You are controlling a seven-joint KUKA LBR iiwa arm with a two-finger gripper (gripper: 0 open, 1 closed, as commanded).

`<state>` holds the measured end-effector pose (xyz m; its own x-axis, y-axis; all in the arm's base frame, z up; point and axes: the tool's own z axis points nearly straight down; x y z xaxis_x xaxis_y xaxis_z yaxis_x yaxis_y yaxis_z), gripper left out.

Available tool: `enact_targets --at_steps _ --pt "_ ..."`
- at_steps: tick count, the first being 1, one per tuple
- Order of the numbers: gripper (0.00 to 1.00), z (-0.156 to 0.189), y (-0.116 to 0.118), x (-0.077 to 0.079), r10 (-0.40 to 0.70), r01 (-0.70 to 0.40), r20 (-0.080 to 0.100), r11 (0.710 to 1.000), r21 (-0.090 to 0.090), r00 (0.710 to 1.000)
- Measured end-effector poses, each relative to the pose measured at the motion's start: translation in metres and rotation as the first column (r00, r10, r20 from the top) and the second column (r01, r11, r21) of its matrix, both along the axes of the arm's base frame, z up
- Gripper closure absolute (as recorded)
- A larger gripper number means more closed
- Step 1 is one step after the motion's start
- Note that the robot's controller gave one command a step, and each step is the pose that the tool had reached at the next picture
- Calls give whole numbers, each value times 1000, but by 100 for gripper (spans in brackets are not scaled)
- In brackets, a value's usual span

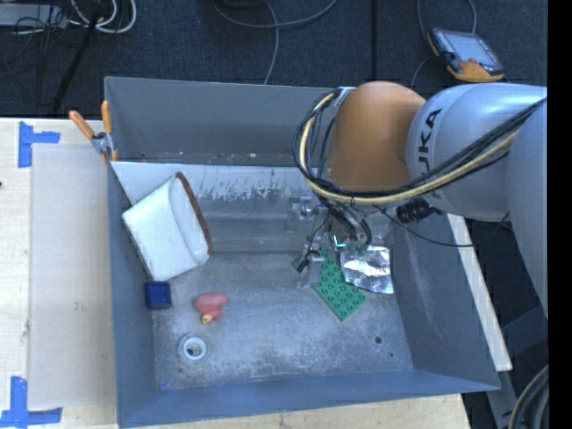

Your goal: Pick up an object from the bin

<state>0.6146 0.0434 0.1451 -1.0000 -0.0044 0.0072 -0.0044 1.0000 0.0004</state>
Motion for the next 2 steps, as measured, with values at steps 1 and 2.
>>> enact_targets --at_steps 1,2 --pt "0 -76 -106 -26 220 -220 7 976 1 975" --pt "100 -72 -105 -24 221 -221 7 975 2 975"
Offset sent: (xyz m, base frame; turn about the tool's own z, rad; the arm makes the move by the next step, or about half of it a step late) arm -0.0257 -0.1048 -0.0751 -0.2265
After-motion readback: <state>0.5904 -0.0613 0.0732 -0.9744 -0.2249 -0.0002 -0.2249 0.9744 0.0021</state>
